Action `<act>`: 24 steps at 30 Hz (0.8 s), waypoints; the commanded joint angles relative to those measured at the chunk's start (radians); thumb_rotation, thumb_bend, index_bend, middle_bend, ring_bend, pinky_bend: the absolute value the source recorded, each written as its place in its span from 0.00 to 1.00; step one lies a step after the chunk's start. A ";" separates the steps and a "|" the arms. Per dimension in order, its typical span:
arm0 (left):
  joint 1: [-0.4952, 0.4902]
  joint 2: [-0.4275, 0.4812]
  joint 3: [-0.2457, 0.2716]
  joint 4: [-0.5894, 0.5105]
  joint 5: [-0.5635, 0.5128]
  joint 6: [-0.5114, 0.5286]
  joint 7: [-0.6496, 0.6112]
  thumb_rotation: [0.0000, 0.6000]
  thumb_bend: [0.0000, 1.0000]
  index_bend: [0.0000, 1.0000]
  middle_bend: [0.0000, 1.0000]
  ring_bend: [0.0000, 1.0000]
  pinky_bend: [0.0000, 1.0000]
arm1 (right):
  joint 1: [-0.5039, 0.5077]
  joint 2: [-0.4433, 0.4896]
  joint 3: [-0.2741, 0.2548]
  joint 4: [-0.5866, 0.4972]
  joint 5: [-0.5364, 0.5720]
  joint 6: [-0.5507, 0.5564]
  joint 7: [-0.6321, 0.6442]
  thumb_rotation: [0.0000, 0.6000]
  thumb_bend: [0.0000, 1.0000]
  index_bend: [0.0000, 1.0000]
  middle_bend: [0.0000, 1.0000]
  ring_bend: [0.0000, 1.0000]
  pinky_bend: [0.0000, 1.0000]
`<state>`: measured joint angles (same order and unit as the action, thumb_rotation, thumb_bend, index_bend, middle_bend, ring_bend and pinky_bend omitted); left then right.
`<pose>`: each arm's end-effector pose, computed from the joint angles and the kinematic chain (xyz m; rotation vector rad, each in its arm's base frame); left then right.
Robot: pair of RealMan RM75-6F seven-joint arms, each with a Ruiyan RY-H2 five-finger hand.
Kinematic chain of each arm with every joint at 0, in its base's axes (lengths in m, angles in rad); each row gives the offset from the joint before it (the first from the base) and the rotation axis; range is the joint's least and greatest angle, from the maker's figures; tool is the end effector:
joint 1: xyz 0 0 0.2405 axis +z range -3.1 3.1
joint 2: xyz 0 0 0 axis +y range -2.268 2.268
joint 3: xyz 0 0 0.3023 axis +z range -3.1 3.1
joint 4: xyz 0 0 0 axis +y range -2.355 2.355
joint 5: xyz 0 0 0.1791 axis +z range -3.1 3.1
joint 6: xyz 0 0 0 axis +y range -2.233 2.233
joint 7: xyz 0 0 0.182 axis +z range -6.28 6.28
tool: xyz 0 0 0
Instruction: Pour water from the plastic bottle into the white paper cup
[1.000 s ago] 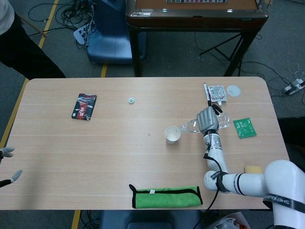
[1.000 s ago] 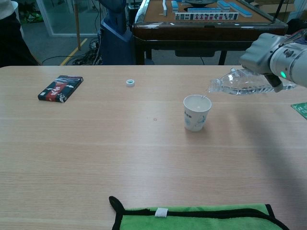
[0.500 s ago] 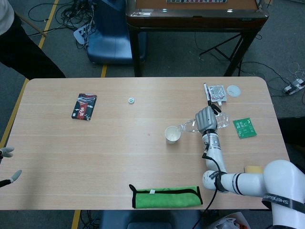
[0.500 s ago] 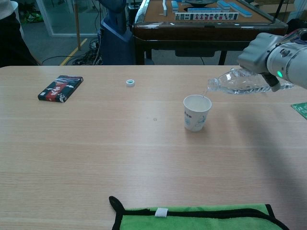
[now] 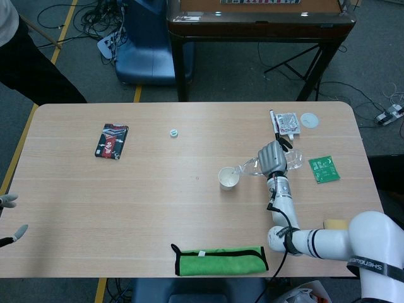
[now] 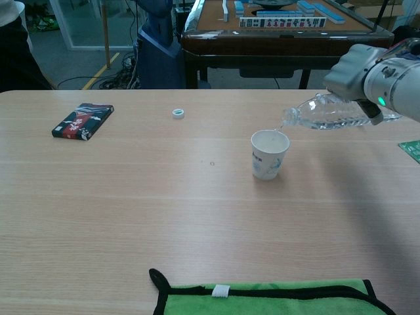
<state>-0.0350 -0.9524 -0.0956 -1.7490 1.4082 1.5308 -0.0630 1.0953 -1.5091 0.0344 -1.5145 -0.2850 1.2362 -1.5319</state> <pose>-0.3348 0.2085 0.2743 -1.2244 -0.9161 -0.9182 -0.1760 -0.4645 0.0431 1.7721 -0.2040 -0.1092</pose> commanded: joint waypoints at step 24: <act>-0.001 -0.001 0.000 0.001 -0.003 -0.003 0.006 1.00 0.14 0.31 0.40 0.36 0.68 | -0.096 -0.009 0.053 0.067 -0.053 -0.140 0.299 1.00 0.27 0.61 0.62 0.46 0.47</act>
<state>-0.0355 -0.9529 -0.0953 -1.7484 1.4054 1.5279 -0.0571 1.0209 -1.5204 0.0761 -1.4591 -0.3156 1.1211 -1.2841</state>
